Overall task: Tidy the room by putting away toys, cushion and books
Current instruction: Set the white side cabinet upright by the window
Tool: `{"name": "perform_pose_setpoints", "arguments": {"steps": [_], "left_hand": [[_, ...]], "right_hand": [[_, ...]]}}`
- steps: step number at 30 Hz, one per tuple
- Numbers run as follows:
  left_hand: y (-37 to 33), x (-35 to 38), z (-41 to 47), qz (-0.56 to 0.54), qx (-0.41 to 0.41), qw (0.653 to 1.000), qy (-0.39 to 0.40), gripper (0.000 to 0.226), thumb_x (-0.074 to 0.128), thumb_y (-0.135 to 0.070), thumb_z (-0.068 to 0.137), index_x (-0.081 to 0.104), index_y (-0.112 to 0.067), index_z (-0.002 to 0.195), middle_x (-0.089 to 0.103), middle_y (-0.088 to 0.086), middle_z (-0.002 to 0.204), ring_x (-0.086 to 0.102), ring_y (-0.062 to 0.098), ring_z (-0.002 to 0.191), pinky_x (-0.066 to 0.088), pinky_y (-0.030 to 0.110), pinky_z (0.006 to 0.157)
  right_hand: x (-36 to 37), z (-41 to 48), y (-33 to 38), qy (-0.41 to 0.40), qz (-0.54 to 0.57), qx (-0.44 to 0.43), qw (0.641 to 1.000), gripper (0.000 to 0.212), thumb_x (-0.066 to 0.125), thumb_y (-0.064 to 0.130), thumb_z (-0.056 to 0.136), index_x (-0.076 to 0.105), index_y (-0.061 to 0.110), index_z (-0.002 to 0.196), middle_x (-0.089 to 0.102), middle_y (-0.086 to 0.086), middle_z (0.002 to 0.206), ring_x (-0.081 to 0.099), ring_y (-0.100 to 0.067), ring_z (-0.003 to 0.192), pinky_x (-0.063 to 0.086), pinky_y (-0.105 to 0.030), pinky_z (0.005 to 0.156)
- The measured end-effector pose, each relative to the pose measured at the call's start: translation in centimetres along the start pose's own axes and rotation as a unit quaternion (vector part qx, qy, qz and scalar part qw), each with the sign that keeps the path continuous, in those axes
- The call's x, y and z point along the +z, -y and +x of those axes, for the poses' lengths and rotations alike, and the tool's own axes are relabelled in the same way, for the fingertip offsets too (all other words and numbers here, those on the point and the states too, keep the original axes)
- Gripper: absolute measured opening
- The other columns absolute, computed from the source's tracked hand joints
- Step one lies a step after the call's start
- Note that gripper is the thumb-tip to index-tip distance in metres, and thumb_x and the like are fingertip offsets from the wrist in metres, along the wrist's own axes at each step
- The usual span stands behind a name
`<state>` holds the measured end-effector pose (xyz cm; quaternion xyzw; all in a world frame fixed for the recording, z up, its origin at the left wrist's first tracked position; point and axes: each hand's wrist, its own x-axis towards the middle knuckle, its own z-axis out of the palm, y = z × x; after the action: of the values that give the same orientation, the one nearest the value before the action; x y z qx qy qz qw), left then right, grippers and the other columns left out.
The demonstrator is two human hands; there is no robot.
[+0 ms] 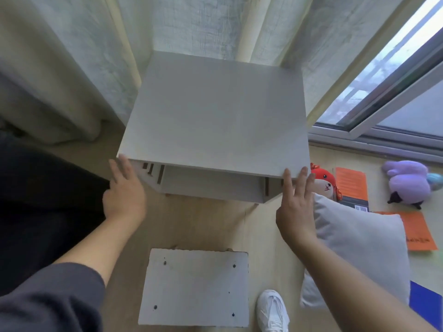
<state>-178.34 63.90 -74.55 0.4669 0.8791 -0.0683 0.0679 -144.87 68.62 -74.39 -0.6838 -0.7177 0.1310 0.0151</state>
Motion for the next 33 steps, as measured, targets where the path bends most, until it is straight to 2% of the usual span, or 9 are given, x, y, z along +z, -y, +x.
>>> {"name": "perform_pose_setpoints", "arguments": {"steps": [2,4,7,10,12,14,19,26,33], "left_hand": [[1.2,2.4,-3.1,-0.045,-0.033,0.997,0.059,0.083,0.05,-0.016,0.094,-0.01,-0.011,0.151,0.003,0.016,0.159,0.05,0.033,0.121,0.049,0.036,0.068],[2.7,5.8,-6.1,-0.074,-0.07,0.979,0.179,0.078,0.051,-0.023,0.095,0.0,-0.006,0.152,0.018,0.017,0.156,0.044,0.033,0.128,0.049,0.042,0.087],[4.7,11.1,-10.0,-0.105,-0.127,0.933,0.319,0.072,0.049,-0.034,0.095,0.013,-0.005,0.15,0.04,0.017,0.145,0.046,0.036,0.126,0.044,0.045,0.099],[5.5,15.2,-13.6,-0.17,-0.173,0.893,0.379,0.062,0.048,-0.039,0.095,0.023,-0.006,0.142,0.054,0.016,0.128,0.056,0.035,0.108,0.048,0.04,0.088],[5.5,17.1,-15.4,-0.212,-0.191,0.879,0.381,0.06,0.049,-0.038,0.096,0.024,-0.004,0.138,0.054,0.017,0.126,0.057,0.035,0.106,0.047,0.037,0.086],[5.7,18.0,-16.3,-0.228,-0.203,0.885,0.352,0.054,0.05,-0.033,0.096,0.028,-0.002,0.134,0.053,0.02,0.127,0.056,0.037,0.108,0.047,0.038,0.084],[7.5,17.2,-19.8,-0.234,-0.187,0.894,0.335,0.041,0.056,-0.027,0.094,0.037,-0.004,0.122,0.058,0.014,0.111,0.054,0.027,0.078,0.04,0.031,0.061],[11.4,16.5,-29.1,-0.237,-0.187,0.884,0.356,0.035,0.06,-0.026,0.088,0.042,-0.008,0.112,0.059,0.008,0.105,0.057,0.023,0.08,0.042,0.029,0.062],[15.0,17.9,-37.2,-0.23,-0.203,0.874,0.378,0.029,0.058,-0.025,0.091,0.04,-0.009,0.108,0.053,0.001,0.092,0.051,0.013,0.07,0.038,0.026,0.055]], "right_hand": [[1.7,-3.1,-0.5,0.007,0.038,0.048,0.998,0.092,0.047,-0.008,0.08,-0.005,0.01,0.154,-0.015,-0.02,0.159,-0.012,-0.034,0.148,-0.003,-0.035,0.118],[4.0,-6.4,-0.5,0.078,0.096,0.112,0.986,0.088,0.047,-0.004,0.086,-0.007,0.008,0.153,-0.011,-0.017,0.161,-0.007,-0.029,0.149,-0.001,-0.028,0.117],[8.1,-10.4,-0.1,0.267,0.2,0.219,0.917,0.079,0.051,0.014,0.096,-0.003,0.006,0.153,0.015,-0.01,0.159,0.024,-0.027,0.144,0.025,-0.035,0.114],[13.0,-13.5,0.2,0.375,0.237,0.286,0.849,0.067,0.055,0.03,0.095,0.021,0.001,0.146,0.044,-0.012,0.135,0.049,-0.028,0.121,0.042,-0.035,0.096],[16.1,-15.2,0.2,0.38,0.255,0.278,0.844,0.056,0.058,0.03,0.092,0.035,0.005,0.137,0.052,-0.012,0.132,0.055,-0.029,0.114,0.047,-0.035,0.093],[17.7,-16.2,0.1,0.364,0.242,0.266,0.859,0.045,0.059,0.025,0.091,0.041,0.005,0.127,0.056,-0.009,0.12,0.058,-0.026,0.1,0.048,-0.031,0.079],[17.3,-19.2,-1.6,0.345,0.178,0.228,0.893,0.025,0.059,0.016,0.087,0.039,0.011,0.101,0.046,0.003,0.082,0.049,-0.02,0.082,0.04,-0.026,0.058],[16.9,-29.4,-4.1,0.396,0.168,0.231,0.873,0.028,0.063,0.018,0.082,0.042,0.011,0.099,0.049,0.0,0.084,0.058,-0.025,0.085,0.054,-0.035,0.071],[18.0,-37.3,-4.9,0.433,0.191,0.268,0.839,0.035,0.067,0.014,0.079,0.046,0.006,0.107,0.057,-0.013,0.105,0.063,-0.032,0.094,0.06,-0.047,0.072]]}}
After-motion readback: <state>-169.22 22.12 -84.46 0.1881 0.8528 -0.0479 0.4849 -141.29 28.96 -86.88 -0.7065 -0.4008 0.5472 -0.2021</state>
